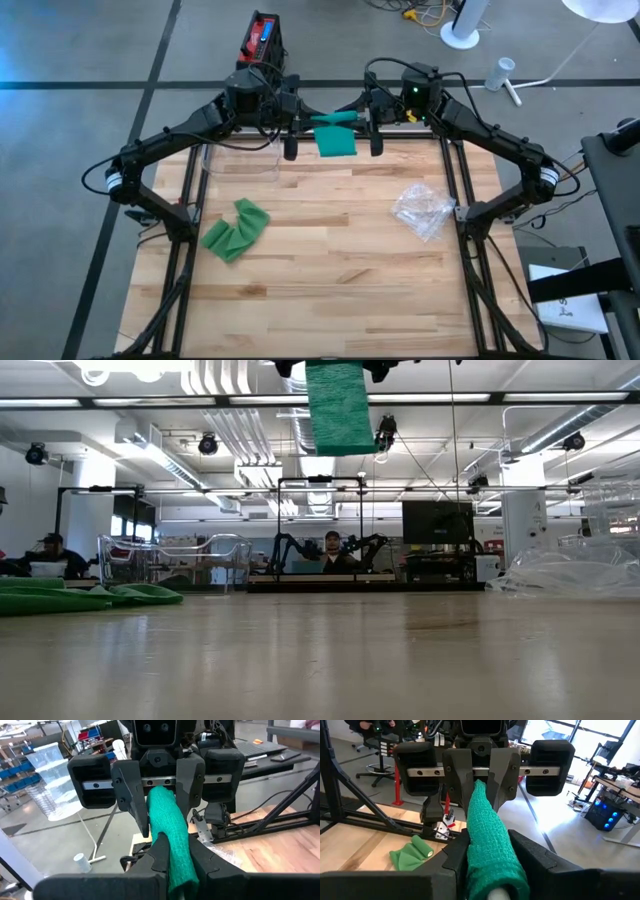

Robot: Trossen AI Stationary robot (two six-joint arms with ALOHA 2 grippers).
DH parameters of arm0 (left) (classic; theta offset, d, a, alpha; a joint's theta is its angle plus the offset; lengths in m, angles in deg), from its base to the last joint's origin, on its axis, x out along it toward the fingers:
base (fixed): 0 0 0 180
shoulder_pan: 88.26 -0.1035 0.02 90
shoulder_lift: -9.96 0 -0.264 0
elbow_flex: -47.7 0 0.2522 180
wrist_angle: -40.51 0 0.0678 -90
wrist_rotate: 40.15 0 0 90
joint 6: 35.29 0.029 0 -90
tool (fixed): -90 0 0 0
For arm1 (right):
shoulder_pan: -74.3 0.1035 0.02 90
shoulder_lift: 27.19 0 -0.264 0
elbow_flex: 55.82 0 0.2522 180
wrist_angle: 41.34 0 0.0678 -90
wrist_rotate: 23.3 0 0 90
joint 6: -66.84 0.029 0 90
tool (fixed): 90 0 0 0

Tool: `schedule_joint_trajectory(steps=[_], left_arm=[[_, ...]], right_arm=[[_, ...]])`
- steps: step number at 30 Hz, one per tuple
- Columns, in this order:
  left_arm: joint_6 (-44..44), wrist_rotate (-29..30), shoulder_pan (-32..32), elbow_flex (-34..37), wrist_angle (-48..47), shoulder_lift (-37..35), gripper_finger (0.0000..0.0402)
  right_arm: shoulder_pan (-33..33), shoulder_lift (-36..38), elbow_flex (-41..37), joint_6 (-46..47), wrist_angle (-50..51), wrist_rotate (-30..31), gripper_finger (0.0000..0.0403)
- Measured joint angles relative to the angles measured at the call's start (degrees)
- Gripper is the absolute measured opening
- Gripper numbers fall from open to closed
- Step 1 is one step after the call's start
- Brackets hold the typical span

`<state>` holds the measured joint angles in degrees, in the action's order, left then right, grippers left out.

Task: Roll bandage
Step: Roll the blue bandage

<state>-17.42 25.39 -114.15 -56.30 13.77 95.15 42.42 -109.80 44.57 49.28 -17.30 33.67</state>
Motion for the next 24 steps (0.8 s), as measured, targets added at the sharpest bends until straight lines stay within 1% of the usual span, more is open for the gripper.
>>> schedule_joint_trajectory(steps=[4, 8, 11, 24], left_arm=[[-1.04, 0.87, 0.02, -0.04, -0.76, -0.23, 0.0017], [1.87, 2.18, 0.13, -0.06, -1.31, -0.55, 0.0017], [2.39, 2.6, 0.11, -0.06, -1.39, -0.52, 0.0017], [2.81, 2.79, 0.13, -0.06, -1.39, -0.52, 0.0017]], right_arm=[[0.0, -0.02, 0.0, 0.0, 0.04, 0.04, 0.0107], [0.0, -0.02, 0.0, 0.0, -0.08, 0.15, 0.0102], [0.0, -0.04, 0.0, 0.0, -0.04, 0.26, 0.0101], [-0.02, -0.04, 0.0, 0.0, -0.07, 0.25, 0.0129]])
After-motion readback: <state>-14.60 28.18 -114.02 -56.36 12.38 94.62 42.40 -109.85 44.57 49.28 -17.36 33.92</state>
